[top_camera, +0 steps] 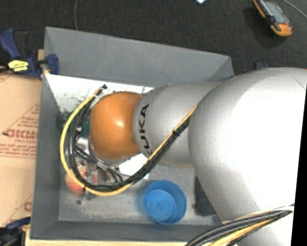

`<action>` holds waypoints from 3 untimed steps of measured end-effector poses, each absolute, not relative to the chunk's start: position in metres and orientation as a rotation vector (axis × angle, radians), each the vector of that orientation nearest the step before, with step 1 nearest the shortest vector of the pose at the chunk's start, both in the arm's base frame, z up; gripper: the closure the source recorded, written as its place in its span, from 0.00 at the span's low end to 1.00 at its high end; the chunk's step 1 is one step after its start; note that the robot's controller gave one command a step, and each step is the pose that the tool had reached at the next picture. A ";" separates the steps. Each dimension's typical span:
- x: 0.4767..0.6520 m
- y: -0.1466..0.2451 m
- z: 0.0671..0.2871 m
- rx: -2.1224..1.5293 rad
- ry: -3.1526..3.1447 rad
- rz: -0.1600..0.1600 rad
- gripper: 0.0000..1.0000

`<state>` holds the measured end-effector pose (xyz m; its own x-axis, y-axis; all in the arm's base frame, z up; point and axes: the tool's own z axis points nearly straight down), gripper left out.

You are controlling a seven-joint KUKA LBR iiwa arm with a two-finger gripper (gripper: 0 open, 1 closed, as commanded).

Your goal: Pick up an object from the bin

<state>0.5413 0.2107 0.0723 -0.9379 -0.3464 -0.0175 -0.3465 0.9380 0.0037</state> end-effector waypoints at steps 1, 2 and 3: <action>0.541 0.211 0.072 -0.548 3.077 0.011 1.00; 0.541 0.210 0.091 -0.544 3.077 0.011 1.00; 0.541 0.210 0.105 -0.541 3.075 0.012 1.00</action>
Offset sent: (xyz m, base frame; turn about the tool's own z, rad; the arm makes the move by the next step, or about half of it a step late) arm 0.0000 0.0000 0.0314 0.0007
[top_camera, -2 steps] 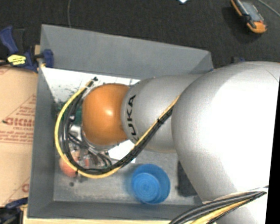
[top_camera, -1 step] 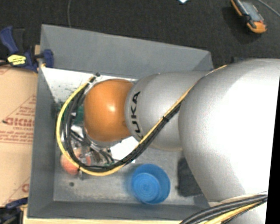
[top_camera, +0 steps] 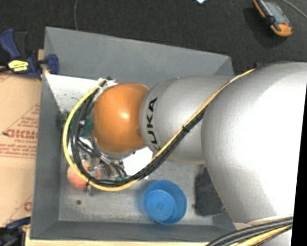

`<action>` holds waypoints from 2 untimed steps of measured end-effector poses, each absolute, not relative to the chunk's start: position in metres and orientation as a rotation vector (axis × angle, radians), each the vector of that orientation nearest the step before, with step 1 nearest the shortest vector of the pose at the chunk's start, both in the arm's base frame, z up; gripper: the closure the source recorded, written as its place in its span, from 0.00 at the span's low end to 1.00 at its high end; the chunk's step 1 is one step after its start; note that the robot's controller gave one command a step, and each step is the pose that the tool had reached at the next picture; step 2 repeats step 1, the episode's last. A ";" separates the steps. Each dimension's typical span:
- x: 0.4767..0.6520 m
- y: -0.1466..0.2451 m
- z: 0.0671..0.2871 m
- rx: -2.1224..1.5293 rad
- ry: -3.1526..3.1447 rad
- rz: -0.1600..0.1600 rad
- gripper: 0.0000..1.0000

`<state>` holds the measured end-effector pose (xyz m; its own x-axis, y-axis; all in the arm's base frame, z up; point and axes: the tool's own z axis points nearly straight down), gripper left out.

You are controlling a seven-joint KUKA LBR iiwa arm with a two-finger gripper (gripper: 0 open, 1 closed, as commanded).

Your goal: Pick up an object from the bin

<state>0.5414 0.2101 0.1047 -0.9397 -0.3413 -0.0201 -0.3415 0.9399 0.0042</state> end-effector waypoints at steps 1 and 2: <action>0.541 0.209 0.129 -0.538 3.078 0.011 1.00; 0.541 0.209 0.129 -0.538 3.078 0.011 1.00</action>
Offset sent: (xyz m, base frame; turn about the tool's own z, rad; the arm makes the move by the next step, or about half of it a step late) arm -0.0005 -0.0005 0.0402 0.0012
